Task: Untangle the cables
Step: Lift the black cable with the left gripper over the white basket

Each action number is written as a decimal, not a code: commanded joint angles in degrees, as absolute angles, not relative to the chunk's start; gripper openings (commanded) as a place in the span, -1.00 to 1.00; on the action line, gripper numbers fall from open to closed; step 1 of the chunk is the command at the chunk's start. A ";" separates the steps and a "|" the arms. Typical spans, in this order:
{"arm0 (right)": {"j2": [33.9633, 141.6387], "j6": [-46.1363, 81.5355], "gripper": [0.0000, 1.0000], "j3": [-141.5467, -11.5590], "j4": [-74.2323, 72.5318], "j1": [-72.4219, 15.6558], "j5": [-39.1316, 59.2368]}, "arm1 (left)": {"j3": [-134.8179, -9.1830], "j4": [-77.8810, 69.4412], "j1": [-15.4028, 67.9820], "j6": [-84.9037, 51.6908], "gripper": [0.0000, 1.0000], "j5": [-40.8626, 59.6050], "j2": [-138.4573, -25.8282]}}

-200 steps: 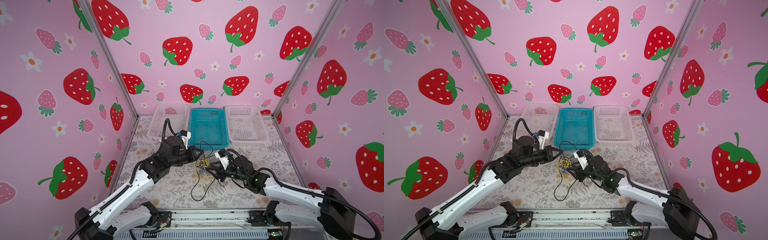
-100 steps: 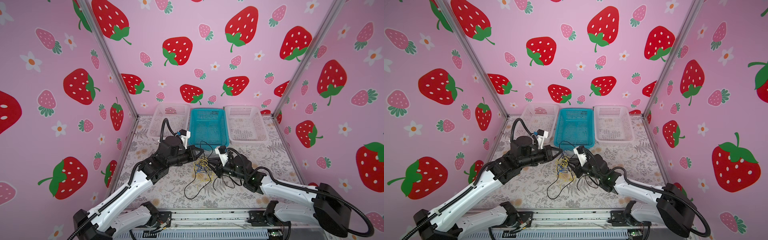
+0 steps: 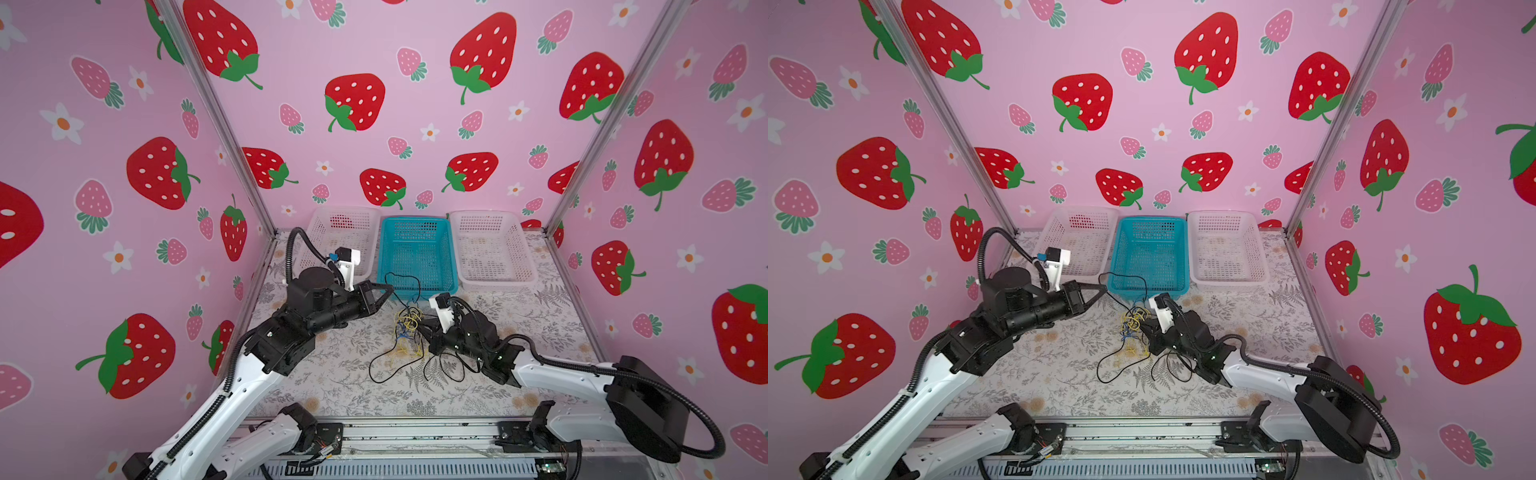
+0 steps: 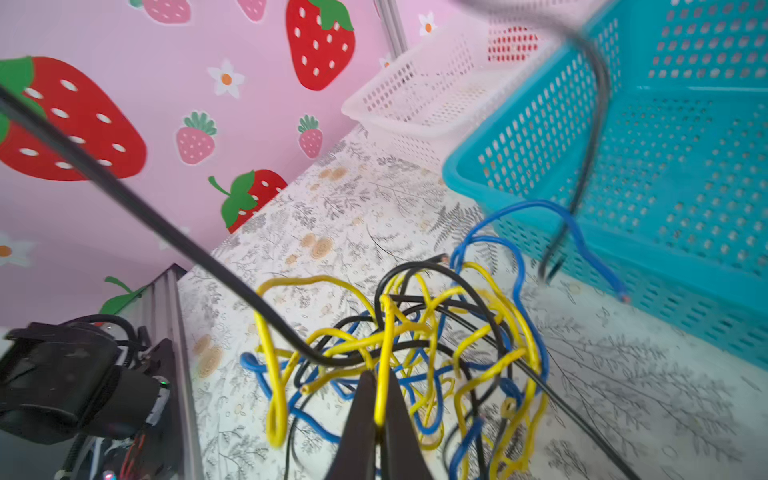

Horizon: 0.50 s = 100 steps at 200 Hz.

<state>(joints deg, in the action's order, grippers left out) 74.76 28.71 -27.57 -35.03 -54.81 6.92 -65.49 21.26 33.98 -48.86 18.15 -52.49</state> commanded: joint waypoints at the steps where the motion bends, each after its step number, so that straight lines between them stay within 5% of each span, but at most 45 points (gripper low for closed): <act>1: 77.00 32.20 -1.00 -24.72 -35.36 -53.74 4.75 | -73.15 20.43 32.62 -47.34 -1.00 19.98 -51.63; 100: 76.51 31.34 -0.91 -21.44 -38.33 -53.02 7.54 | -95.86 28.62 26.93 -41.32 -1.00 24.08 -61.09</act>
<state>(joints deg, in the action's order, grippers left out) 78.04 31.83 -22.09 -36.82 -53.10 5.48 -92.38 25.50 28.95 -43.53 21.65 -58.63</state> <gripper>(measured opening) 0.056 0.060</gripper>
